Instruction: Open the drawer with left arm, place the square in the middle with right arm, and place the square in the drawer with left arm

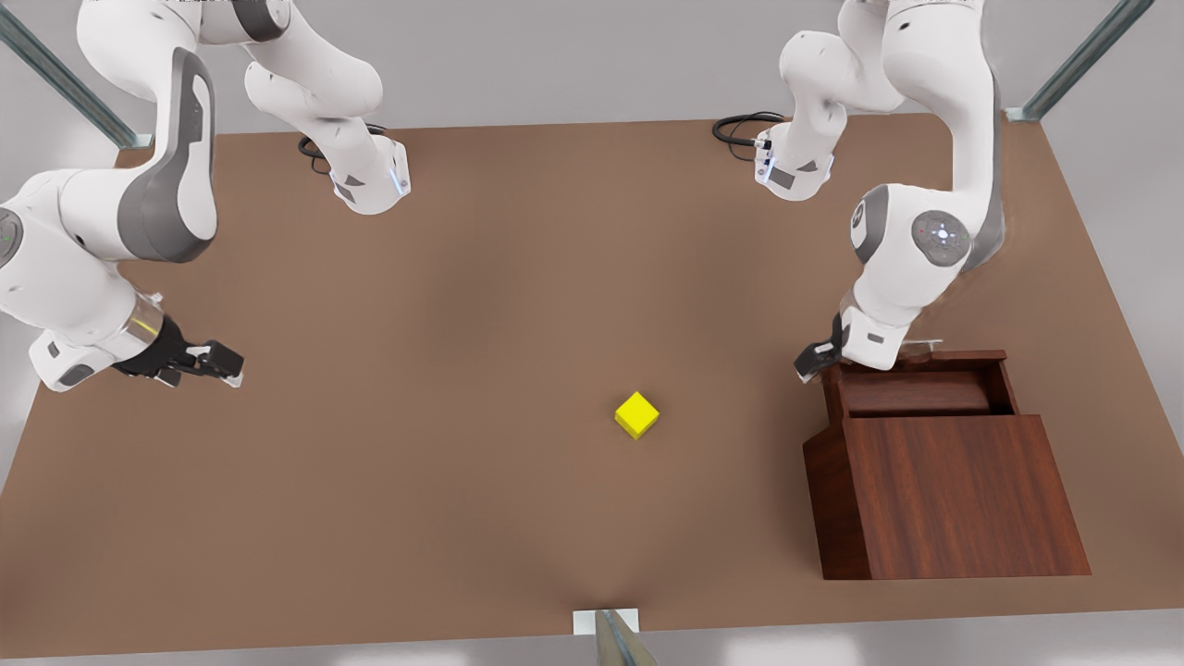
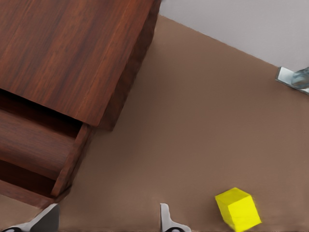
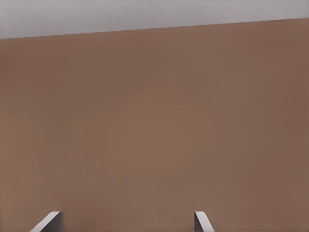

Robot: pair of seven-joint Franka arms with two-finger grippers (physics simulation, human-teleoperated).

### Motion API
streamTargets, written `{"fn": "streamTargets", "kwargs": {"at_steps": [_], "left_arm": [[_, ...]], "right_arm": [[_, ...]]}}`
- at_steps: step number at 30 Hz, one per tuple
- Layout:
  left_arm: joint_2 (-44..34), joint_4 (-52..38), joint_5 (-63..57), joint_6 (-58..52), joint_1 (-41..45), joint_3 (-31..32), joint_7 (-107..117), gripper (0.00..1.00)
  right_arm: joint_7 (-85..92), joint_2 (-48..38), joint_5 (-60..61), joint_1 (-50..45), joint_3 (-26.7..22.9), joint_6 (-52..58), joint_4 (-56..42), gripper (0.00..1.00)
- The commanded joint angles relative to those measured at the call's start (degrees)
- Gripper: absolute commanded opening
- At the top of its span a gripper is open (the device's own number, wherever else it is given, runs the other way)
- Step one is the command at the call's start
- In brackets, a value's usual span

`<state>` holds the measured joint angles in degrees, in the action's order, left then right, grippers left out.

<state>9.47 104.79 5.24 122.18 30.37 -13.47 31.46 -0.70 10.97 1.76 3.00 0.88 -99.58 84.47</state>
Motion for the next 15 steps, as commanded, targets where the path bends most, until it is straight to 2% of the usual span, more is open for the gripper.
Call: {"fn": "streamTargets", "kwargs": {"at_steps": [1, 3, 6, 8, 13, 15], "left_arm": [[0.81, -1.60, -0.41, -0.62, -1.45, 0.72, 0.01, 1.00], [2.48, -4.86, -2.60, -0.62, -1.10, 3.09, -0.17, 1.00], [9.51, -11.89, -5.42, -0.62, 0.75, 6.87, -0.35, 1.00], [11.71, -13.47, -5.24, -0.62, 0.75, 8.63, -7.28, 1.00], [23.83, -23.49, -4.54, -0.53, 0.75, 13.73, -24.43, 1.00], [25.95, -24.11, -4.71, -0.18, 0.83, 15.40, -29.17, 1.00]], "right_arm": [[0.00, 0.10, 0.00, -0.10, 0.00, 0.00, 0.00, 1.00], [0.00, 0.19, 0.09, -0.01, 0.00, -0.09, 0.00, 1.00], [0.00, 0.19, 0.18, 0.08, 0.00, -0.62, -0.09, 1.00], [0.00, 0.63, 0.18, -0.19, 0.00, -0.35, -0.27, 1.00], [0.26, 0.90, 0.27, 2.36, -0.44, 1.58, -3.08, 1.00], [0.09, 0.90, 0.27, 2.27, -0.44, 1.67, -3.17, 1.00]]}}
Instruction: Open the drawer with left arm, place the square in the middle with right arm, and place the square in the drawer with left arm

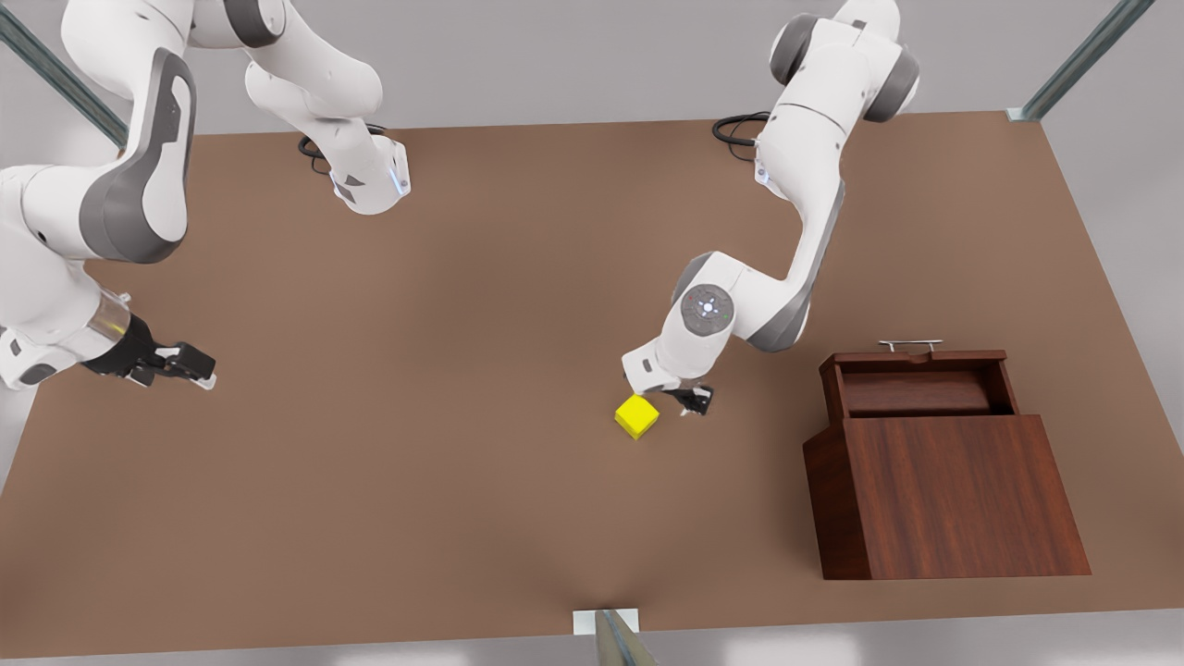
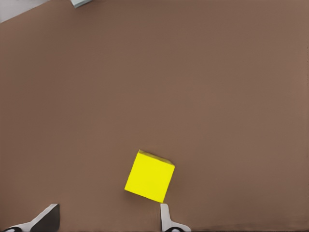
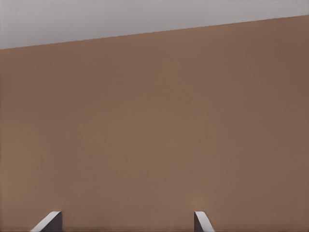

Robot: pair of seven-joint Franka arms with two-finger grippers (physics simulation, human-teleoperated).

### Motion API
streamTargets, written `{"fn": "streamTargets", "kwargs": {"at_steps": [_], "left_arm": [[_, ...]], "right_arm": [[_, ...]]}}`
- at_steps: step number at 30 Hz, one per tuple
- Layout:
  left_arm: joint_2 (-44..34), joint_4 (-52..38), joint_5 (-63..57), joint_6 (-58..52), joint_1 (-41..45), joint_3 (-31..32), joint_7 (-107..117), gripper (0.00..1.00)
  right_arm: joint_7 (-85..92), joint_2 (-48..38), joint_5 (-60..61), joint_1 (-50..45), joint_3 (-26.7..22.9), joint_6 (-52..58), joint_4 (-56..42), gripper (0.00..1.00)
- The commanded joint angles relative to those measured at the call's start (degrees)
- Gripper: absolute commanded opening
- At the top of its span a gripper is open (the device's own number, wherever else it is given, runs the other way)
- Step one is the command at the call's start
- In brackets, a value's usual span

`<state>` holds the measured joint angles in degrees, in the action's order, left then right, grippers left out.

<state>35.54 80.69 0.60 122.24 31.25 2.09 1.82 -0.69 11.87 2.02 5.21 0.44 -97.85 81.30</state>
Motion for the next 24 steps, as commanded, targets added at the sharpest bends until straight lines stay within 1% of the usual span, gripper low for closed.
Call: {"fn": "streamTargets", "kwargs": {"at_steps": [1, 4, 9, 12, 14, 24], "left_arm": [[0.15, 0.00, -0.16, 0.28, 0.04, 0.11, -0.49, 1.00], [3.66, -2.46, -0.16, 0.81, 0.03, 2.04, -5.50, 1.00], [7.79, -3.87, -0.24, 0.98, -0.14, 2.13, -17.27, 1.00], [9.81, -3.87, 0.19, 3.10, -0.23, 3.01, -17.81, 1.00], [10.25, -3.87, 3.36, 4.06, -0.58, 2.92, -19.83, 1.00], [13.94, -3.87, 2.83, 6.26, -0.58, 2.40, -20.18, 1.00]], "right_arm": [[0.08, -0.01, 0.00, 0.16, 0.00, 0.03, 0.00, 1.00], [0.08, -0.01, 0.00, 0.24, 0.00, -0.06, -0.09, 1.00], [-0.10, -0.01, 0.00, 0.16, 0.00, -0.50, -0.09, 1.00], [-0.01, 0.08, 0.18, 0.24, -0.09, -0.59, -0.09, 1.00], [-0.01, 0.26, 0.18, 0.24, -0.09, -0.41, -0.09, 1.00], [0.43, -0.01, 0.53, 0.68, 0.00, -0.68, -0.09, 1.00]]}}
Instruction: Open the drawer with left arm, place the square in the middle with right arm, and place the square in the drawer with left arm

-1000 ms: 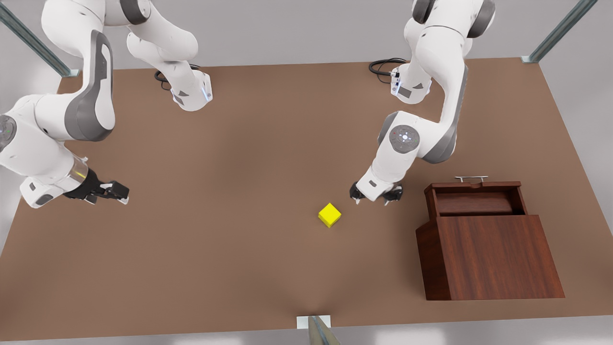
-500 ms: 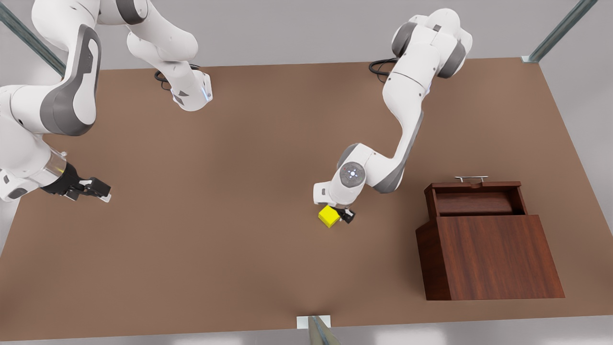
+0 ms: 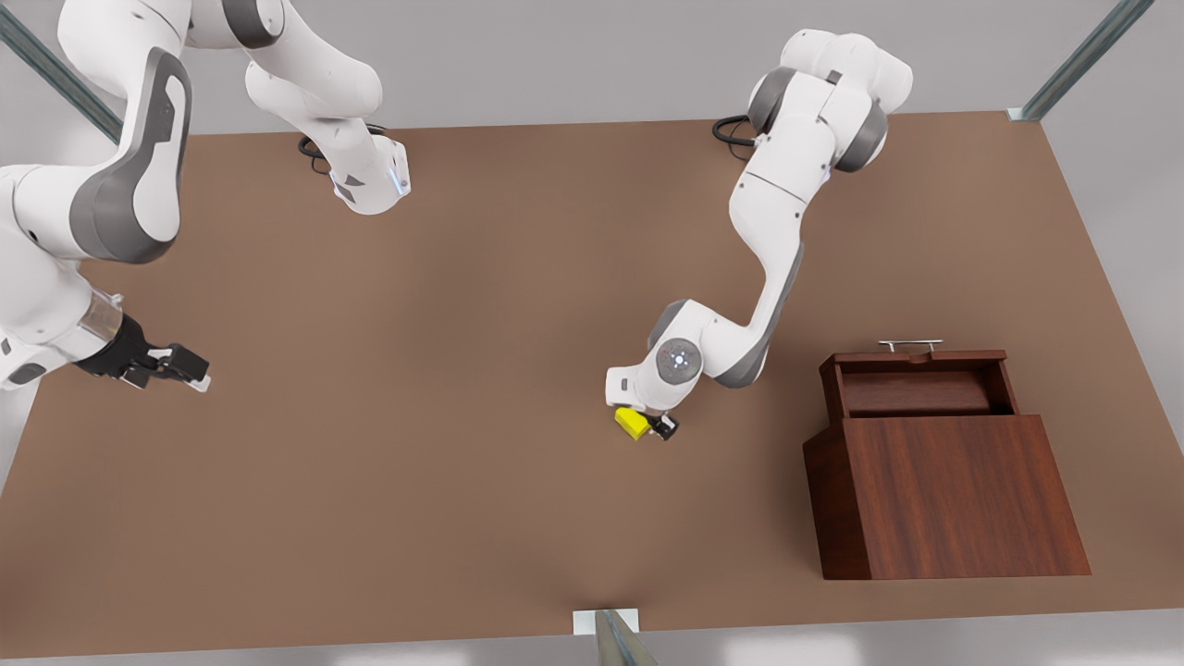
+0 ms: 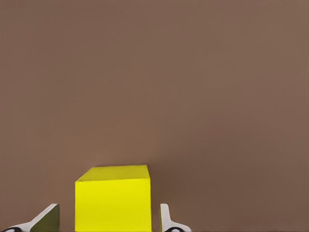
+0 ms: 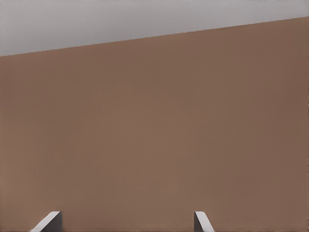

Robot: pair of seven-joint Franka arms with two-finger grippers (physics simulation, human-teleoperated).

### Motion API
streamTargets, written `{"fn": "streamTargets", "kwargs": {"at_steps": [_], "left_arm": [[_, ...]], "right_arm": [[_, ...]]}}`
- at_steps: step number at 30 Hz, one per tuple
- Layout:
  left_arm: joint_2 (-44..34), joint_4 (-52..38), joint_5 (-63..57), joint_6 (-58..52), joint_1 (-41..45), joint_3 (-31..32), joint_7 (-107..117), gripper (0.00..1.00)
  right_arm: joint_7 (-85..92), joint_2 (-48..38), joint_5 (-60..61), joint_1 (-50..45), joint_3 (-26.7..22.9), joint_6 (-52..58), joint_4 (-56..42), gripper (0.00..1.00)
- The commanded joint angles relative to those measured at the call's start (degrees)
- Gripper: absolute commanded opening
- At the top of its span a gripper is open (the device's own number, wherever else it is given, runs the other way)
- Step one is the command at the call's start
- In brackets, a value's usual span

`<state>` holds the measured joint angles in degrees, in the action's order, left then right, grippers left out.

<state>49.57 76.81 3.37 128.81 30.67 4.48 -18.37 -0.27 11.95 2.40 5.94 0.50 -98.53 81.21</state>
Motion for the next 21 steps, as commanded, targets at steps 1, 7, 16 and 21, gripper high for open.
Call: {"fn": "streamTargets", "kwargs": {"at_steps": [1, 7, 16, 21], "left_arm": [[0.18, 0.00, 0.06, 0.04, 0.00, 0.00, 0.00, 1.00], [1.67, 0.00, 0.06, 0.21, 0.44, 0.00, 0.09, 1.00], [3.26, 0.00, -0.21, 2.68, 0.44, 0.00, 0.09, 0.91], [3.17, 0.00, -0.21, 2.68, 0.44, 0.00, 0.09, 0.82]], "right_arm": [[0.01, -0.09, -0.02, -0.05, -0.06, 0.00, 0.00, 1.00], [-0.26, 0.09, 0.33, 0.04, -0.06, -0.09, 0.00, 1.00], [-0.34, 0.35, 0.42, 0.04, -0.06, 0.09, -1.14, 1.00], [-0.34, 0.35, 0.42, 0.12, -0.06, 0.00, -1.14, 1.00]]}}
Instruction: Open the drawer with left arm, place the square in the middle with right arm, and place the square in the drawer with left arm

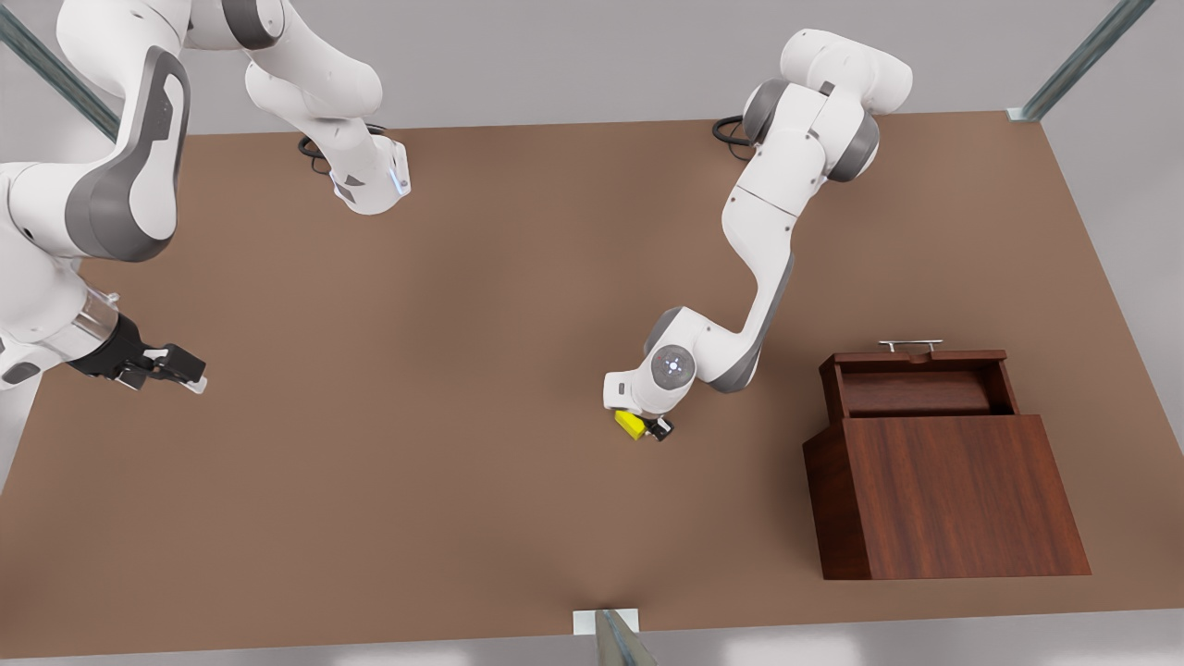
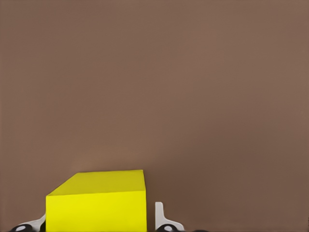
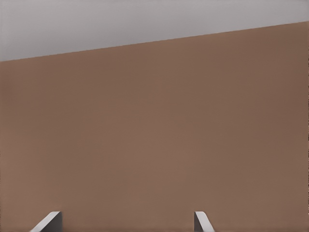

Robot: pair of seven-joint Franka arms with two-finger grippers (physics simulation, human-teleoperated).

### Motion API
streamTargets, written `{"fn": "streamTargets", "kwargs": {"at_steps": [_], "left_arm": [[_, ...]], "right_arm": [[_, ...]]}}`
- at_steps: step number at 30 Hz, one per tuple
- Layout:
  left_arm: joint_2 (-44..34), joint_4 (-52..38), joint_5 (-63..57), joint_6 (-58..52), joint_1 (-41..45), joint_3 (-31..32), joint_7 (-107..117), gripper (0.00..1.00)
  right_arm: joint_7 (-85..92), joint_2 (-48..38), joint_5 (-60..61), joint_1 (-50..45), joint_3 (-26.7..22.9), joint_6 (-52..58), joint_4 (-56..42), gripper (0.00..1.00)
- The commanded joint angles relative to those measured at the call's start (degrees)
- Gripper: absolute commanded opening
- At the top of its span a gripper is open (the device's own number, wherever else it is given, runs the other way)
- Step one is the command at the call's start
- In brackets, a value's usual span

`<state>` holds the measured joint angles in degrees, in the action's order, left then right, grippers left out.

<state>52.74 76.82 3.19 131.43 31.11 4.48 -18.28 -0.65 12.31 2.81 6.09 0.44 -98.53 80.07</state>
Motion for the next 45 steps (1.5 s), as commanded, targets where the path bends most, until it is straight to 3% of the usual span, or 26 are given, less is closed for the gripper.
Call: {"fn": "streamTargets", "kwargs": {"at_steps": [1, 7, 21, 31, 38, 42, 45], "left_arm": [[0.00, 0.00, -0.03, 0.05, 0.00, 0.00, 0.00, 0.82], [0.08, 0.00, 0.15, 0.05, 0.00, 0.00, 0.26, 0.76], [-1.06, -1.85, 0.24, -0.91, 0.00, 0.09, 0.79, 0.75], [-14.68, -1.67, 0.15, -17.61, -0.70, -2.20, -0.96, 0.76], [-19.69, -1.58, 1.03, -24.47, -0.97, -10.02, -10.28, 0.76], [-21.54, -0.79, 3.14, -28.86, -0.97, -20.03, -23.02, 0.76], [-28.04, 8.08, 3.23, -28.60, -0.88, -24.52, -28.56, 0.76]], "right_arm": [[0.03, 0.00, 0.00, -0.03, 0.00, 0.00, 0.00, 1.00], [0.03, 0.08, 0.09, -0.12, 0.00, -0.09, 0.00, 1.00], [-0.06, 0.08, 0.09, -0.12, 0.00, 0.00, 0.00, 1.00], [-0.06, 0.17, 0.09, -0.20, 0.00, -0.09, 0.00, 1.00], [0.03, 0.17, 0.00, -0.20, 0.00, -0.09, 0.00, 1.00], [-0.06, 0.08, 0.00, -0.12, 0.00, 0.00, 0.00, 1.00], [-0.06, 0.17, 0.09, -0.20, 0.00, -0.09, 0.00, 1.00]]}}
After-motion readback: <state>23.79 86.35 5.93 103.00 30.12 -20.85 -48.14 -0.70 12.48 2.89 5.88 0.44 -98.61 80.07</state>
